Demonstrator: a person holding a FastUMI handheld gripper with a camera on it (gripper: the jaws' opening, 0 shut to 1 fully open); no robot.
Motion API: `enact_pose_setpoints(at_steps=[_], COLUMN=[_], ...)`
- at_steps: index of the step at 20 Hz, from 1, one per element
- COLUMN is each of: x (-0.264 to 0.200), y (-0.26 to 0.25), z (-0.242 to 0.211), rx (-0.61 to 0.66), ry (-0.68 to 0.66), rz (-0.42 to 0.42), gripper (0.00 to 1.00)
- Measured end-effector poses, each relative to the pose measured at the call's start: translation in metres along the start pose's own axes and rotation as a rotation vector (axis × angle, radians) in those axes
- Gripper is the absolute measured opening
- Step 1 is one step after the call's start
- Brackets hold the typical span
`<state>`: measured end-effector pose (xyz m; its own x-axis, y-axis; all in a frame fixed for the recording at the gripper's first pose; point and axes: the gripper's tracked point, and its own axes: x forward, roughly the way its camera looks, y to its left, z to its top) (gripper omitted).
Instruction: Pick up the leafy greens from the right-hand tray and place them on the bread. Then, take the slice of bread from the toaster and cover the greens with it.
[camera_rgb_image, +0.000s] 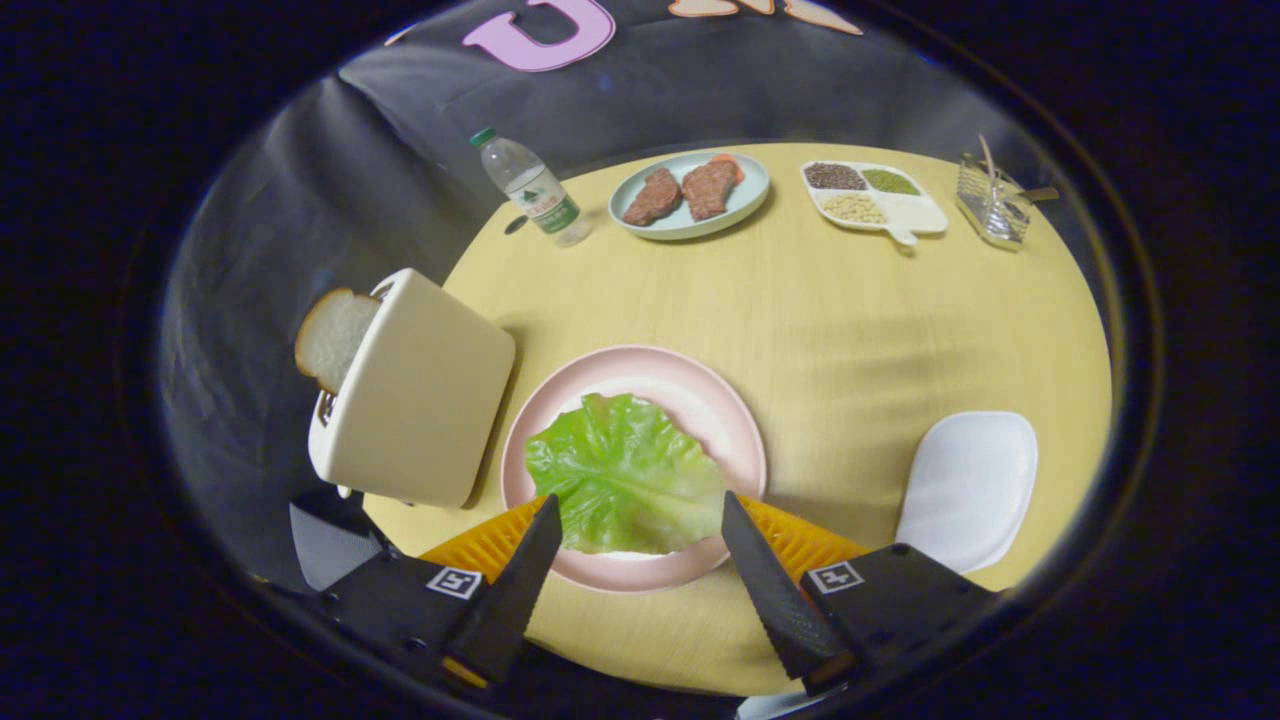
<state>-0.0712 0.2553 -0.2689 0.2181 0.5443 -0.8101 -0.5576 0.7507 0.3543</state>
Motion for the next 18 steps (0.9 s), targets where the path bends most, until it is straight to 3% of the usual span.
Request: enact_pose_setpoints(at_steps=[2, 8, 12, 18], x=[-0.009, -0.051, -0.079, -0.092], y=[0.002, 0.044, 0.067, 0.130], z=[0.012, 0.049, 0.075, 0.119], rx=[-0.014, 0.009, 0.004, -0.089], ry=[-0.026, -0.040, -0.010, 0.068], rz=[-0.030, 0.012, -0.010, -0.029], gripper=[1.00, 1.00, 1.00, 1.00])
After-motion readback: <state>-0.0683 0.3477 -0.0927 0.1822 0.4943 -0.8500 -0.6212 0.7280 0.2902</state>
